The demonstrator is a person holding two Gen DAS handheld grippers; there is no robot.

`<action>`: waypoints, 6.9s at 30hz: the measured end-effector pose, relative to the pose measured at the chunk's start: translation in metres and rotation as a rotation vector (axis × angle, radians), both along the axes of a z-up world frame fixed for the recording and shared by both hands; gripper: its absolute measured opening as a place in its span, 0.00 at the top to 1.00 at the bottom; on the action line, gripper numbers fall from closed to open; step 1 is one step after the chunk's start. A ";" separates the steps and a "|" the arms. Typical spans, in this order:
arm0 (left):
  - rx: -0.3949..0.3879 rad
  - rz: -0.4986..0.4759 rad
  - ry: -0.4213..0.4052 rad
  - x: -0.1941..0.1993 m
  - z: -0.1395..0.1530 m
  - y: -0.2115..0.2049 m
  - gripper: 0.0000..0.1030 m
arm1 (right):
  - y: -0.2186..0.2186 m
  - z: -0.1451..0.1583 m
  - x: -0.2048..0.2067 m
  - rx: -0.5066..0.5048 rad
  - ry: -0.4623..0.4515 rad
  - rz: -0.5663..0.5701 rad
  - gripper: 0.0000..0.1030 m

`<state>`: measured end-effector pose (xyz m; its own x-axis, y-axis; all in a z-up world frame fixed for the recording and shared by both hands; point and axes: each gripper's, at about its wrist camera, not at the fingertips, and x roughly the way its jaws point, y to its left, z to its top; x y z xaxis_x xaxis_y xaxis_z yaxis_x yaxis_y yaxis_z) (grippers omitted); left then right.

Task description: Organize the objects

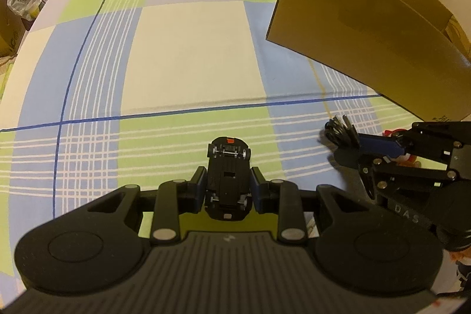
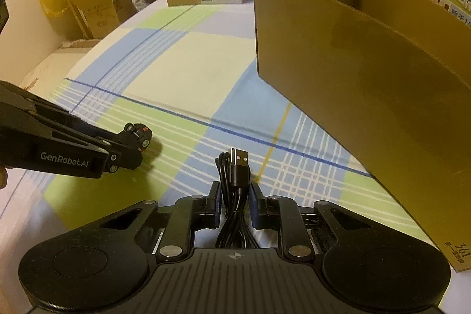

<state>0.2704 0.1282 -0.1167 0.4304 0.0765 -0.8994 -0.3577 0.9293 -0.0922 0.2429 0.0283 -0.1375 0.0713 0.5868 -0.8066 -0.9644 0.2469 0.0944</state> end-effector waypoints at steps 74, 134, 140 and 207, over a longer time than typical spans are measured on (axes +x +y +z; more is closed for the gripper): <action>0.075 -0.237 -0.343 0.121 0.145 -0.127 0.75 | -0.119 0.162 0.140 0.379 0.060 -0.375 0.85; 0.108 -0.326 -0.156 0.282 0.064 -0.108 0.51 | -0.038 0.078 0.273 0.211 0.254 -0.621 0.85; 0.107 -0.308 -0.153 0.279 0.064 -0.102 0.45 | -0.036 0.079 0.273 0.232 0.259 -0.618 0.85; 0.016 -0.129 -0.249 0.035 0.135 -0.100 0.07 | -0.165 0.146 0.097 0.293 0.168 -0.560 0.33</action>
